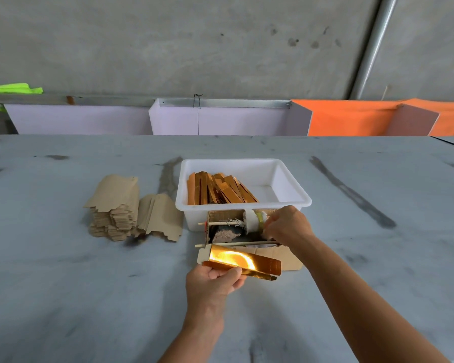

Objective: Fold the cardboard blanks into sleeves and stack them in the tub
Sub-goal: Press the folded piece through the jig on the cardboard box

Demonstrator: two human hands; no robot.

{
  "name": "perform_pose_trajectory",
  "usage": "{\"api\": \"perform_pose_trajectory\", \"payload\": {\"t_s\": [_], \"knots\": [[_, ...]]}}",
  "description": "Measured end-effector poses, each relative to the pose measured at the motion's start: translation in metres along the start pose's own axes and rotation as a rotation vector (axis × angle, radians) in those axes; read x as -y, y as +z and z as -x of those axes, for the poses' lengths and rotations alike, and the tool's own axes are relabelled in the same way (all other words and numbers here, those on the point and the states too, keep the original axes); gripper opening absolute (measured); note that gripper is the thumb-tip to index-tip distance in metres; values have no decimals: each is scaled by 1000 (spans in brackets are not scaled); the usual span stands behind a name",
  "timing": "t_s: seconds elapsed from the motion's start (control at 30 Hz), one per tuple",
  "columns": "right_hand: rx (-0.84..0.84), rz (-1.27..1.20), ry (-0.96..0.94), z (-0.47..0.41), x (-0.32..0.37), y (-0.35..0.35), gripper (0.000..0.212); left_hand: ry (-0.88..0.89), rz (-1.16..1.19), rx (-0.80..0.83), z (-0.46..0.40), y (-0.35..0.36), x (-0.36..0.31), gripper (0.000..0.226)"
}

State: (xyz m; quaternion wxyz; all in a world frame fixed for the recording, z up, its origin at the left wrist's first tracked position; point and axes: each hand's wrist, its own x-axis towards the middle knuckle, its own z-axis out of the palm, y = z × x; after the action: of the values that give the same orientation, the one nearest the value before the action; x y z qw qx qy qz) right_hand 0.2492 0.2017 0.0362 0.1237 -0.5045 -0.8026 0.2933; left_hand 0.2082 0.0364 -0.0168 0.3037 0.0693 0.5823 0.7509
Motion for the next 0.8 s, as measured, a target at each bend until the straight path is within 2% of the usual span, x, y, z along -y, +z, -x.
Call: {"api": "perform_pose_trajectory", "payload": {"t_s": [0.33, 0.8], "knots": [[36, 54, -25, 10, 10, -11, 33, 45, -129, -32, -11, 13, 1, 21], [28, -347, 49, 29, -17, -9, 31, 54, -128, -27, -10, 13, 4, 20]]}}
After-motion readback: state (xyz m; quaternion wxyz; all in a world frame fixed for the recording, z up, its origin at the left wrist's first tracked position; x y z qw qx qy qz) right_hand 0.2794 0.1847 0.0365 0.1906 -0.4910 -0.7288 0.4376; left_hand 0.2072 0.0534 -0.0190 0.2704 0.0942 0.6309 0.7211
